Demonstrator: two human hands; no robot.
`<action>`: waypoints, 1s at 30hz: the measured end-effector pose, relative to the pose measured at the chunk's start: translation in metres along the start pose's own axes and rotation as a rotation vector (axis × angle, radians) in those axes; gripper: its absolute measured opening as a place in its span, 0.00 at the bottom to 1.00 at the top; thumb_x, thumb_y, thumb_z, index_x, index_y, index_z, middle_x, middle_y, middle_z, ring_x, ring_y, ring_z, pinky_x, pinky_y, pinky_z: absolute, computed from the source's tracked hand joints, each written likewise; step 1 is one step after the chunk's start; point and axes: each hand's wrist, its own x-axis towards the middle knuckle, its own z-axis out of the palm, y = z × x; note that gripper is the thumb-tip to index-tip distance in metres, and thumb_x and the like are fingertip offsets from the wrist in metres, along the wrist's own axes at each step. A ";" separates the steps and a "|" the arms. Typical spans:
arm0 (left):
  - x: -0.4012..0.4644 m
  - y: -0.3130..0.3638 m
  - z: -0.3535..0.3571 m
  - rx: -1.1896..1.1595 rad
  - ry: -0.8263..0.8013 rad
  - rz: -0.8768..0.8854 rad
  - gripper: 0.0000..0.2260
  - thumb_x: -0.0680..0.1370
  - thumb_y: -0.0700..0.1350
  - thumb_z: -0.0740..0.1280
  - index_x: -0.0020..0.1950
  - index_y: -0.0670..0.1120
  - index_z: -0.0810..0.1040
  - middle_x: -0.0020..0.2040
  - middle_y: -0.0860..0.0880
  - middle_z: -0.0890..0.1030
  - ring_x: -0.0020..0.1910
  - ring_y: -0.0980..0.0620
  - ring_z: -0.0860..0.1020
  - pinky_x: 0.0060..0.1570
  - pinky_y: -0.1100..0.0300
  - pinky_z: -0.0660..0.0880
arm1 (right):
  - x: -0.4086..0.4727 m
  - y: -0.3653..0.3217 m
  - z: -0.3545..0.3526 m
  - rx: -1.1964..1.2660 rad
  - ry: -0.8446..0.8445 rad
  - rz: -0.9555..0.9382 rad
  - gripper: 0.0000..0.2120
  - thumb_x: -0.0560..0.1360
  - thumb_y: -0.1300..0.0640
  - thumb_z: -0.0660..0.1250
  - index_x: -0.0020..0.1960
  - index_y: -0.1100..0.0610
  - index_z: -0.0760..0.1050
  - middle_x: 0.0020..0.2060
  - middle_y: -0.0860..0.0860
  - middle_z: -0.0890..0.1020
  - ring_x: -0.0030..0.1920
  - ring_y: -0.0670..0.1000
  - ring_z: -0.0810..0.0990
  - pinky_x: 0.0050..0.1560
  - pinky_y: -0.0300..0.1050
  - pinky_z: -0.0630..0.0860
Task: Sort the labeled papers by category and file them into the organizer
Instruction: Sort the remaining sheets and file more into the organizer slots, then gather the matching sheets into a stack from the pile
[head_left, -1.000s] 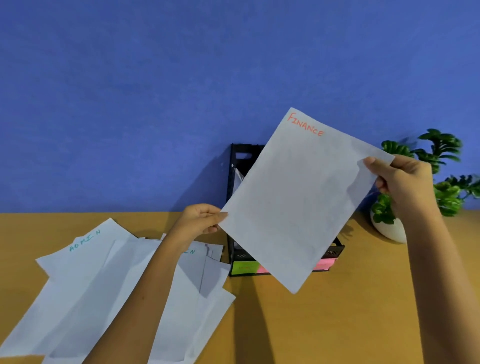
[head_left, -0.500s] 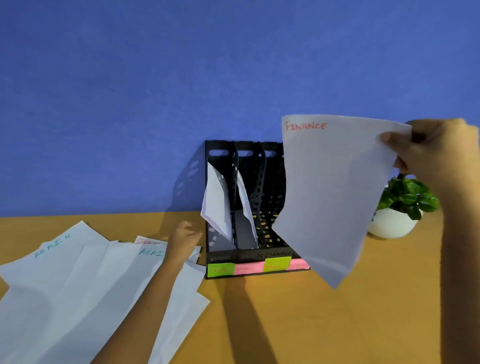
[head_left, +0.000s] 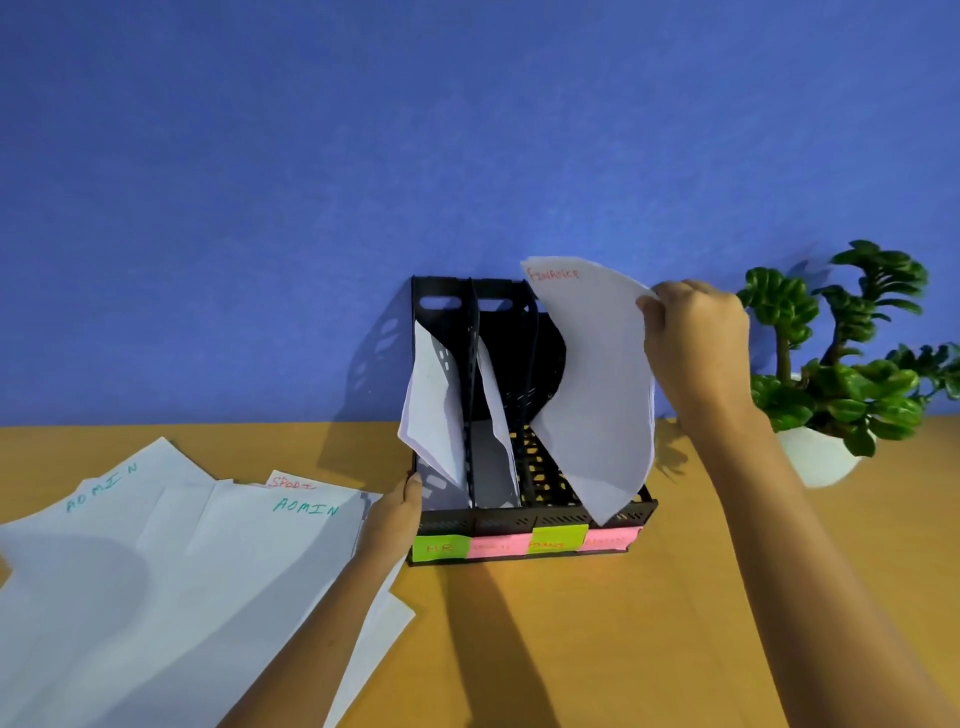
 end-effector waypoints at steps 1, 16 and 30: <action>0.001 0.000 0.000 0.008 0.011 -0.017 0.21 0.82 0.56 0.49 0.67 0.47 0.72 0.65 0.43 0.76 0.66 0.42 0.72 0.66 0.49 0.68 | 0.000 0.000 0.005 0.008 0.011 0.010 0.11 0.76 0.64 0.63 0.37 0.69 0.76 0.29 0.62 0.73 0.29 0.55 0.65 0.27 0.41 0.50; -0.004 -0.002 -0.001 -0.165 -0.049 -0.001 0.23 0.82 0.57 0.51 0.71 0.47 0.69 0.69 0.45 0.73 0.69 0.45 0.70 0.63 0.57 0.67 | -0.118 -0.003 0.116 0.147 -0.210 0.239 0.05 0.76 0.69 0.60 0.45 0.68 0.74 0.38 0.64 0.78 0.28 0.57 0.68 0.26 0.43 0.58; -0.010 -0.073 -0.051 0.064 0.065 0.025 0.21 0.81 0.52 0.59 0.72 0.46 0.66 0.71 0.43 0.71 0.67 0.42 0.72 0.64 0.48 0.71 | -0.175 -0.120 0.129 0.633 -0.193 0.096 0.08 0.76 0.59 0.64 0.53 0.56 0.66 0.33 0.41 0.65 0.30 0.45 0.66 0.28 0.37 0.61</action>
